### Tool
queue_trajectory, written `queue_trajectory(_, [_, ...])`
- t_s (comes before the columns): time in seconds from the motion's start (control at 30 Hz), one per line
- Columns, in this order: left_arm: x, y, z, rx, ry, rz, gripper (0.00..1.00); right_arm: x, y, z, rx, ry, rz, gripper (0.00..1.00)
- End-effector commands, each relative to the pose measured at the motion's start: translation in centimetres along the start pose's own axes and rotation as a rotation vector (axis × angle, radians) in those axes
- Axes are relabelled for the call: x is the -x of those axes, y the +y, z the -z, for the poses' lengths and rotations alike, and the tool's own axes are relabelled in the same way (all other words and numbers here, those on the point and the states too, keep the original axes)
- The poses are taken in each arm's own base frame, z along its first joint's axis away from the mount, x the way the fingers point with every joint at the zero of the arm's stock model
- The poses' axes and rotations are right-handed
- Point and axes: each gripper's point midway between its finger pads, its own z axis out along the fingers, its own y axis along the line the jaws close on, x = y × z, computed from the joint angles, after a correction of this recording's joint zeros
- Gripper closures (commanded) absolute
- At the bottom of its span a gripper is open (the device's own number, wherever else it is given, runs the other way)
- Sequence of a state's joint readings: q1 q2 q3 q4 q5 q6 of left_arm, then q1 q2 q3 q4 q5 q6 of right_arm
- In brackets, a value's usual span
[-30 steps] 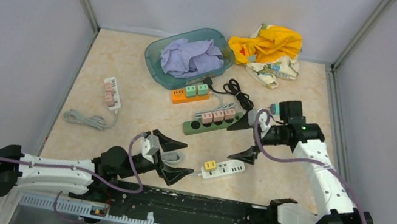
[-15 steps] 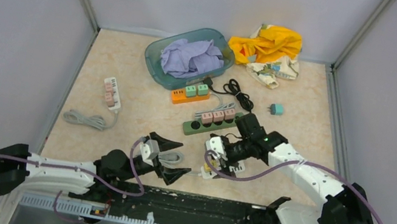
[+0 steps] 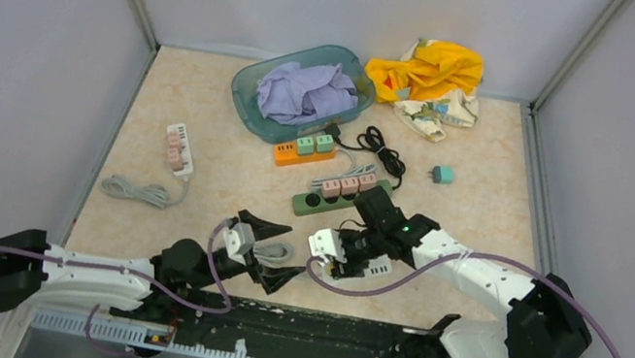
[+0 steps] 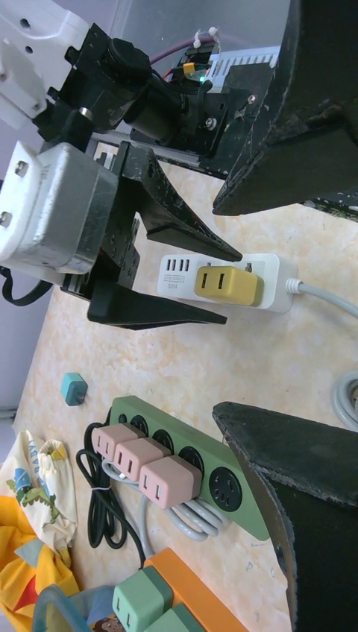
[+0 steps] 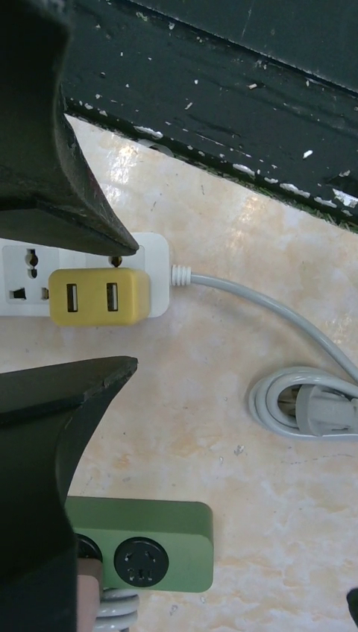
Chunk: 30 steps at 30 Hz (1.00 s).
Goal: Pull the plug off the socket
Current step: Remove the plug from the socket.
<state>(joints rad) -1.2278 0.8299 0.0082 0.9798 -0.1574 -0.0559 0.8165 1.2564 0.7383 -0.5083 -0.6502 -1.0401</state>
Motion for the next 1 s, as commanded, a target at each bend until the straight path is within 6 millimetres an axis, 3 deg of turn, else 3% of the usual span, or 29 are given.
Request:
queue_trajectory(0.0, [-0.8, 0.7, 0.8, 0.020, -0.004, -0.014, 0.00, -0.3, -0.1, -0.4, 0.005, 0.023, 0.034, 0.50])
queue_trajectory(0.33, [-1.8, 0.6, 0.9, 0.005, 0.020, -0.052, 0.00, -0.7, 0.2, -0.7, 0.043, 0.044, 0.020, 0.77])
queue_trajectory(0.53, [-4.6, 1.0, 0.4, 0.019, 0.128, -0.089, 0.00, -0.4, -0.8, -0.3, 0.011, 0.059, -0.015, 0.96])
queue_trajectory(0.77, [-9.8, 0.3, -1.4, -0.056, 0.293, -0.182, 0.00, -0.7, -1.5, 0.0, -0.010, 0.045, -0.074, 1.00])
queue_trajectory(0.97, [-9.6, -0.9, -2.7, -0.132, 0.192, -0.228, 0.00, -1.2, -2.2, 0.9, -0.048, 0.027, -0.101, 1.00])
